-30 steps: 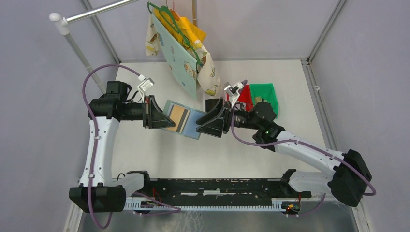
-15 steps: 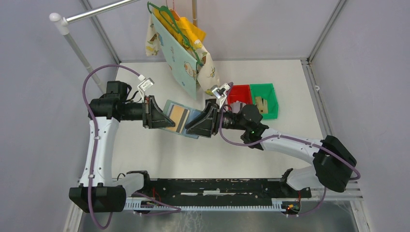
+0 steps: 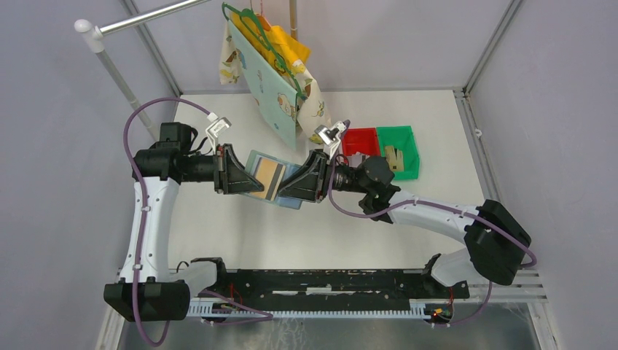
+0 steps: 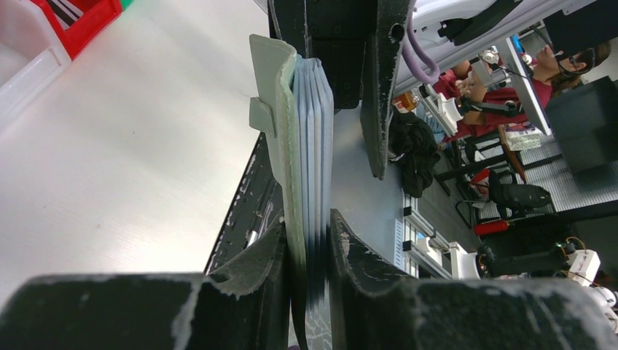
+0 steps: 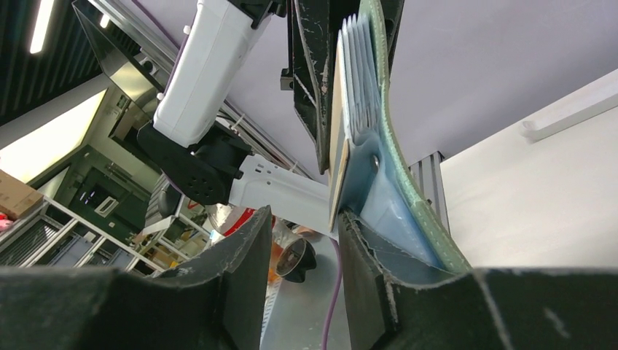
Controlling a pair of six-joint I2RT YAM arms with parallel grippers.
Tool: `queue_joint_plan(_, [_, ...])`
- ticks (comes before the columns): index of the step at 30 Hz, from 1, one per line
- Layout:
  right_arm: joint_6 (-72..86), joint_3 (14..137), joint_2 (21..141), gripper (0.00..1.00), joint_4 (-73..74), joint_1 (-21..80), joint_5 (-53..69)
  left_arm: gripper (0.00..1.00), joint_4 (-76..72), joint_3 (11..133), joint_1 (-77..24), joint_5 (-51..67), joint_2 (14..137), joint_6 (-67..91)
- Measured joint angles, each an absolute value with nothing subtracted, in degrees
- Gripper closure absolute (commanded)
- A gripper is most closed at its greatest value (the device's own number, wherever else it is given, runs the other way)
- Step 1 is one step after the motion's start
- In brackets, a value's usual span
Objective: Take the credit cards out of the card holder
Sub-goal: Remove the credit card from the card holder.
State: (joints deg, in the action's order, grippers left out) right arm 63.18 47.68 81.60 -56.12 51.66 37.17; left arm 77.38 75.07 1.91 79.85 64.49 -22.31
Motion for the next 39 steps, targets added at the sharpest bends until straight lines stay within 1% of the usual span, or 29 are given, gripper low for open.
queue_joint_plan(2, [63.5, 47.7, 81.8, 0.65, -56.5, 51.6, 37.2, 0.98, 77.4, 75.1, 1.9, 80.2, 64.5, -22.2])
queue_joint_plan(4, [63.9, 47.7, 82.4, 0.75, -56.8, 51.6, 36.9, 0.98, 77.5, 75.1, 1.9, 80.3, 64.5, -22.1])
queue_joint_plan(5, [63.9, 47.7, 82.7, 0.78, -56.6, 51.6, 36.6, 0.98, 77.5, 75.1, 1.9, 80.2, 64.5, -22.1])
queue_joint_plan(10, [62.7, 49.8, 83.2, 0.77, -50.1, 51.6, 34.5, 0.98, 77.1, 75.1, 2.7, 79.1, 64.5, -22.2])
queue_joint_plan(15, [62.6, 50.0, 83.3, 0.78, -49.0, 51.8, 33.4, 0.98, 76.3, 75.1, 2.8, 78.1, 64.5, -22.2])
queue_joint_plan(17, [62.6, 50.0, 83.3, 0.82, -49.1, 51.9, 33.3, 0.97, 76.3, 75.1, 2.8, 78.1, 64.5, -22.2])
queue_joint_plan(18, [62.5, 50.0, 83.3, 0.85, -49.1, 51.9, 33.3, 0.95, 76.3, 75.1, 2.8, 78.1, 64.5, -22.2])
queue_joint_plan(19, [62.6, 50.0, 83.3, 0.89, -49.0, 51.9, 33.3, 0.93, 76.3, 75.1, 2.8, 78.1, 64.5, -22.2])
queue_joint_plan(21, [62.5, 50.0, 83.3, 0.98, -48.9, 51.9, 33.2, 0.92, 76.3, 75.0, 2.8, 78.1, 64.5, -22.2])
queue_joint_plan(22, [62.5, 50.0, 83.3, 1.00, -48.9, 51.9, 33.1, 0.91, 76.3, 75.0, 2.8, 78.1, 64.5, -22.2])
queue_joint_plan(25, [62.5, 49.8, 83.3, 1.00, -49.3, 51.9, 33.1, 0.85, 76.3, 75.0, 2.8, 78.1, 64.5, -22.2])
queue_joint_plan(27, [62.6, 49.4, 83.3, 1.00, -50.0, 51.9, 33.1, 0.84, 76.4, 75.0, 2.8, 78.2, 64.5, -22.2])
queue_joint_plan(34, [63.1, 45.7, 82.3, 1.00, -54.9, 52.4, 31.3, 0.84, 78.1, 75.0, 2.2, 79.0, 64.7, -22.2])
queue_joint_plan(39, [63.6, 42.8, 80.4, 1.00, -57.9, 52.3, 30.5, 0.81, 80.1, 75.0, 1.7, 81.4, 65.7, -23.0])
